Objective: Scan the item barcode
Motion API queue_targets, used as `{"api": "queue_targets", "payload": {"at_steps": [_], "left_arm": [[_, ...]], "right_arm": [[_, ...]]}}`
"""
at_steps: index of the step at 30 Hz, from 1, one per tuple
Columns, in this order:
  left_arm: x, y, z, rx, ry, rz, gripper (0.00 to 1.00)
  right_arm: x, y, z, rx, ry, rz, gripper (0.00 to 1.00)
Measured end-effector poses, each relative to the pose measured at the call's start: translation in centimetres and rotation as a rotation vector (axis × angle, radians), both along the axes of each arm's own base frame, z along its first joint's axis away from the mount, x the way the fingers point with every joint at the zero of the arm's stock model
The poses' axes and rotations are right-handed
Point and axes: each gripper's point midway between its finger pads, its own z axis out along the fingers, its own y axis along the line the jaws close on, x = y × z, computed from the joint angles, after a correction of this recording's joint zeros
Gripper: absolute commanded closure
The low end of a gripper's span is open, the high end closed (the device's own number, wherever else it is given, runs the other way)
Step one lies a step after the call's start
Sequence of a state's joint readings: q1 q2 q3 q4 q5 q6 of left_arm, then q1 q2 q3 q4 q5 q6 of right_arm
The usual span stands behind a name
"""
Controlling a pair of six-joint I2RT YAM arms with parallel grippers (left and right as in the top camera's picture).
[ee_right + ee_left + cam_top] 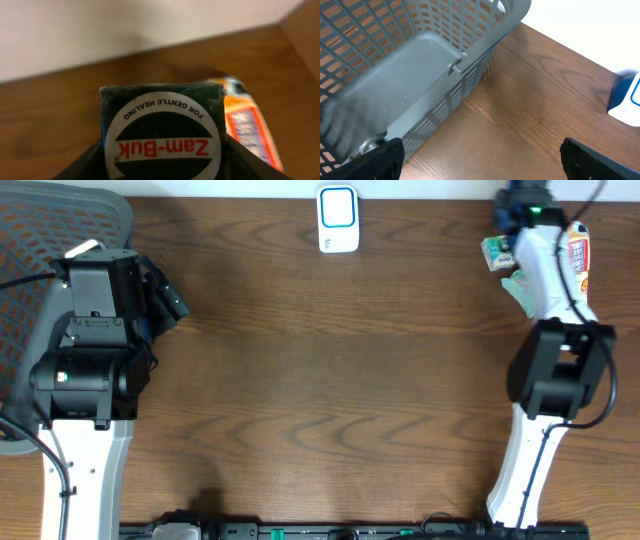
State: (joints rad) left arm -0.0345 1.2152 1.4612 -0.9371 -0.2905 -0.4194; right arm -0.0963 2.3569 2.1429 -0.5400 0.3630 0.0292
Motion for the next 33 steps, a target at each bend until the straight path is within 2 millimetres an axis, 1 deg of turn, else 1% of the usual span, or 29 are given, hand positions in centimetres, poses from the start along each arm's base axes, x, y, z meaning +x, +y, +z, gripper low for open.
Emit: {"api": "queue_targets", "payload": {"at_steps": [1,2,3,4,6,9,12,13,15,16,17,18,19,20,21,22,23,24,25,26,27,29,31,33], "left_arm": [[0.0,0.0,0.0,0.0,0.0,0.0,0.02],[0.0,0.0,0.0,0.0,0.0,0.0,0.02],[0.0,0.0,0.0,0.0,0.0,0.0,0.02],[0.0,0.0,0.0,0.0,0.0,0.0,0.02],[0.0,0.0,0.0,0.0,0.0,0.0,0.03],[0.0,0.0,0.0,0.0,0.0,0.0,0.02],[0.0,0.0,0.0,0.0,0.0,0.0,0.03],[0.0,0.0,0.0,0.0,0.0,0.0,0.02],[0.0,0.0,0.0,0.0,0.001,0.0,0.02],[0.0,0.0,0.0,0.0,0.0,0.0,0.02],[0.0,0.0,0.0,0.0,0.0,0.0,0.02],[0.0,0.0,0.0,0.0,0.0,0.0,0.02],[0.0,0.0,0.0,0.0,0.001,0.0,0.02],[0.0,0.0,0.0,0.0,-0.002,0.0,0.02],[0.0,0.0,0.0,0.0,0.002,0.0,0.02],[0.0,0.0,0.0,0.0,0.0,0.0,0.02],[0.0,0.0,0.0,0.0,0.0,0.0,0.02],[0.0,0.0,0.0,0.0,0.001,0.0,0.02],[0.0,0.0,0.0,0.0,0.0,0.0,0.02],[0.0,0.0,0.0,0.0,0.001,0.0,0.02],[0.0,0.0,0.0,0.0,0.001,0.0,0.03],[0.0,0.0,0.0,0.0,0.001,0.0,0.02],[0.0,0.0,0.0,0.0,0.0,0.0,0.02],[0.0,0.0,0.0,0.0,0.001,0.0,0.03]], "right_arm": [[-0.5,-1.2,-0.3,0.001,0.019,-0.017,0.28],[-0.8,-1.9,-0.5,0.002,0.031,-0.022,0.25],[-1.1,-2.5,-0.6,0.005,0.037,-0.029,0.15],[-1.2,-2.8,-0.7,0.008,0.042,-0.034,0.01],[-1.4,-2.9,-0.9,0.011,0.054,-0.028,0.01],[-1.6,-2.4,-1.3,0.019,0.073,-0.019,0.01],[-2.1,-1.5,-1.8,0.029,0.104,-0.01,0.01],[-2.3,-1.0,-1.7,0.035,0.114,-0.007,0.01],[-2.6,0.0,-0.8,0.04,0.112,0.004,0.01],[-2.8,0.7,0.2,0.041,0.107,0.014,0.01],[-3.4,2.0,2.2,0.041,0.095,0.034,0.01],[-4.5,4.1,5.7,0.04,0.066,0.066,0.01],[-5.4,5.5,8.0,0.044,0.044,0.085,0.01],[-7.9,8.7,13.1,0.057,-0.011,0.127,0.01],[-9.0,10.0,14.6,0.069,-0.02,0.146,0.01],[-11.3,12.2,16.8,0.091,-0.026,0.185,0.01],[-12.1,13.1,17.6,0.101,-0.031,0.204,0.01],[-13.6,15.2,19.5,0.123,-0.059,0.251,0.01],[-14.6,16.8,20.8,0.137,-0.079,0.289,0.01],[-16.2,18.8,22.2,0.155,-0.098,0.341,0.01],[-17.2,20.1,23.0,0.166,-0.105,0.374,0.01],[-19.4,22.5,24.3,0.185,-0.114,0.442,0.01],[-20.5,23.5,24.7,0.191,-0.112,0.468,0.01],[-21.7,24.4,24.7,0.194,-0.092,0.489,0.01]]}}
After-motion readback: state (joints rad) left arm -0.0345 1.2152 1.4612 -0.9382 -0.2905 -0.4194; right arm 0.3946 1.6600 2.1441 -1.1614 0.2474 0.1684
